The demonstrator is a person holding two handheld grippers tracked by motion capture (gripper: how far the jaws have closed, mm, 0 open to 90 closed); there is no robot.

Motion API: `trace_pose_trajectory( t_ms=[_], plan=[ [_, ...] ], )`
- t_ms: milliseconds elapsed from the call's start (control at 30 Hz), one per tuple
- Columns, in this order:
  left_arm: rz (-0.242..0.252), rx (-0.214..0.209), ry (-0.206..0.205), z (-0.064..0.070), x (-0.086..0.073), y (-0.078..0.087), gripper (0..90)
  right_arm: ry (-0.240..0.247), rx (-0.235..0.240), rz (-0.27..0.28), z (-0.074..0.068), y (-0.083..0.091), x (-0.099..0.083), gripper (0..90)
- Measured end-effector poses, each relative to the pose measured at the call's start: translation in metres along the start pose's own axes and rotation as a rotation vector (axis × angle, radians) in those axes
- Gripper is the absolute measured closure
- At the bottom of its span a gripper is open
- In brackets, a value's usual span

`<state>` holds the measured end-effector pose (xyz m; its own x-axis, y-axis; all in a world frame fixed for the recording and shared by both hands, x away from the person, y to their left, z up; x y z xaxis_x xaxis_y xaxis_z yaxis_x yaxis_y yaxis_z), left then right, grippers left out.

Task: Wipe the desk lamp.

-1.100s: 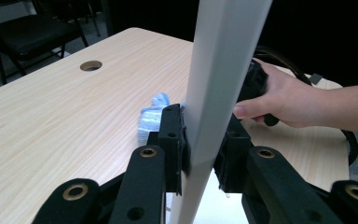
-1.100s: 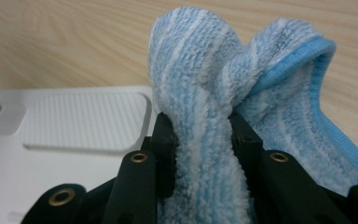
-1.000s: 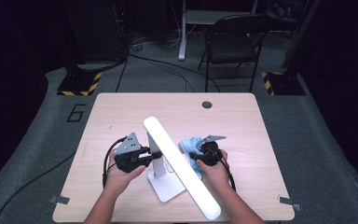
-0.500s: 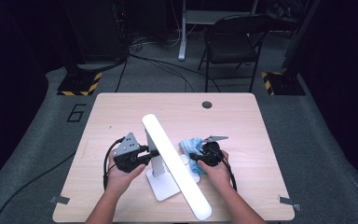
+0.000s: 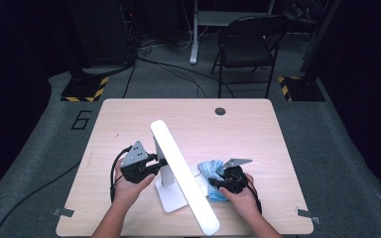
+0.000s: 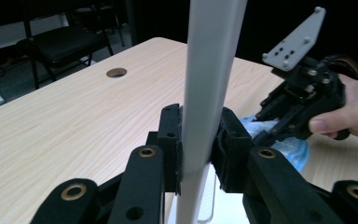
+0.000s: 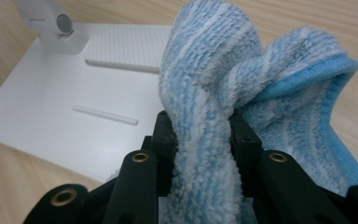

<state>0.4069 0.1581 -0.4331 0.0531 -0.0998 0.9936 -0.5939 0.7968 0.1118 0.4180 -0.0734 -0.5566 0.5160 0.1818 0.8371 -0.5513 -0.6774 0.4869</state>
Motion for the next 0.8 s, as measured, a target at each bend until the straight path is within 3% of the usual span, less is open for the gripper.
trace_pose_trajectory(
  t_ms=[100, 133, 233, 400, 533, 800],
  plan=[
    [0.001, -0.001, -0.002, 0.000, 0.000, 0.000, 74.7, 0.017, 0.009, -0.001, -0.002, 0.005, -0.003, 68.8],
    [-0.002, -0.015, -0.001, 0.002, -0.001, 0.001, 74.9, 0.055, 0.004, 0.008, -0.002, 0.010, -0.005, 68.7],
    [0.003, -0.008, -0.001, 0.002, -0.001, 0.000, 75.1, 0.081, -0.018, 0.024, -0.001, 0.015, -0.007, 68.2],
    [0.006, -0.003, -0.006, 0.003, -0.001, -0.003, 75.7, 0.043, -0.037, 0.094, 0.000, 0.028, -0.006, 68.1],
    [-0.002, -0.011, 0.001, 0.004, 0.000, -0.005, 75.8, 0.051, -0.033, 0.115, -0.003, 0.031, -0.004, 67.9],
    [-0.020, 0.029, 0.016, 0.005, 0.001, -0.011, 75.8, 0.028, -0.032, 0.161, -0.005, 0.043, -0.004, 67.0]
  ],
)
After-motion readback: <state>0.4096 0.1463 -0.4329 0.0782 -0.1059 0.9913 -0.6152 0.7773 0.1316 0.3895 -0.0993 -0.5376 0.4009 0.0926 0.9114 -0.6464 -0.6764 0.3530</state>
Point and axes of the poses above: each handheld gripper's, and its own axes: y roughly backward along the jaws, x roughly out of its top, z roughly to its right, the point moved 7 cm from there along -y, roughly forward along the jaws, and after that the axes turned 14 degrees about z, right-handed, at the moved point
